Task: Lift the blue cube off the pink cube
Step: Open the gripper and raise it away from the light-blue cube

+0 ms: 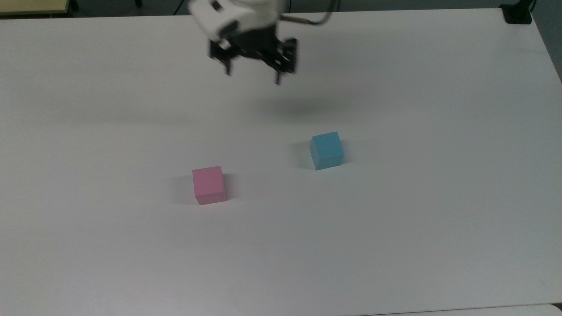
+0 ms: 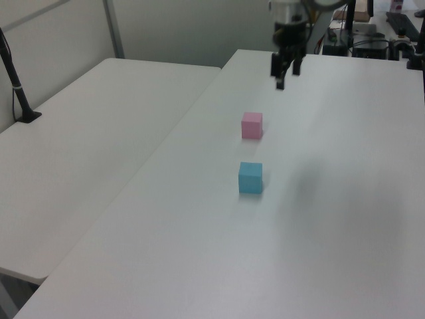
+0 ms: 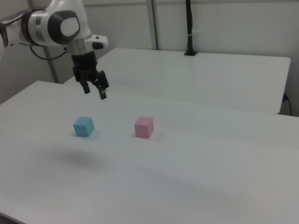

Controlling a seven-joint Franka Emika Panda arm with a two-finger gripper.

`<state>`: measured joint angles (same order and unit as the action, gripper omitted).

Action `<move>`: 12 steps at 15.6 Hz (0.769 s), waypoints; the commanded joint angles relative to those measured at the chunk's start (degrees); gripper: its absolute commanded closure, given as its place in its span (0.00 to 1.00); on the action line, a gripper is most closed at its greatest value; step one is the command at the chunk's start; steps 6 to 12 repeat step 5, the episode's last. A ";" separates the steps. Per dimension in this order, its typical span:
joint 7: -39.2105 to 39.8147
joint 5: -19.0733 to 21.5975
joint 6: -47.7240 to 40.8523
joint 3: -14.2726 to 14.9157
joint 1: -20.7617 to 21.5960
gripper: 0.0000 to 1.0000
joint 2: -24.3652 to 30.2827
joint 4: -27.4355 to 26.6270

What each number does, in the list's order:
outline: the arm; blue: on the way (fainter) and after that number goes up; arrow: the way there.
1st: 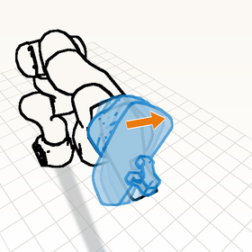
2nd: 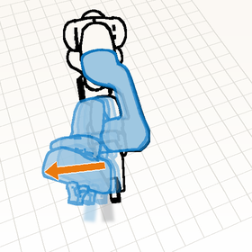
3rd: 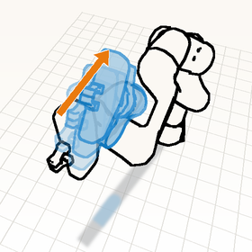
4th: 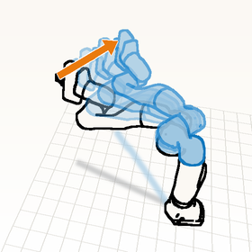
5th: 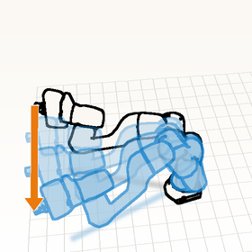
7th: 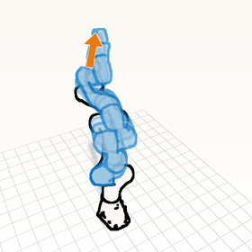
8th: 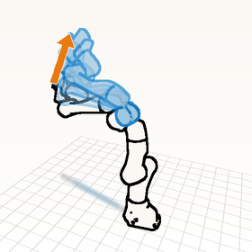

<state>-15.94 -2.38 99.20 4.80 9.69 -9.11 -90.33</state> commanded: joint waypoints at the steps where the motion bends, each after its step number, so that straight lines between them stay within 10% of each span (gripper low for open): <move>1: 1.96 -3.33 -3.67 -0.23 -5.11 0.00 3.04 -2.31; 12: 2.05 -2.98 -3.14 -0.32 -7.93 0.00 3.31 -2.22</move>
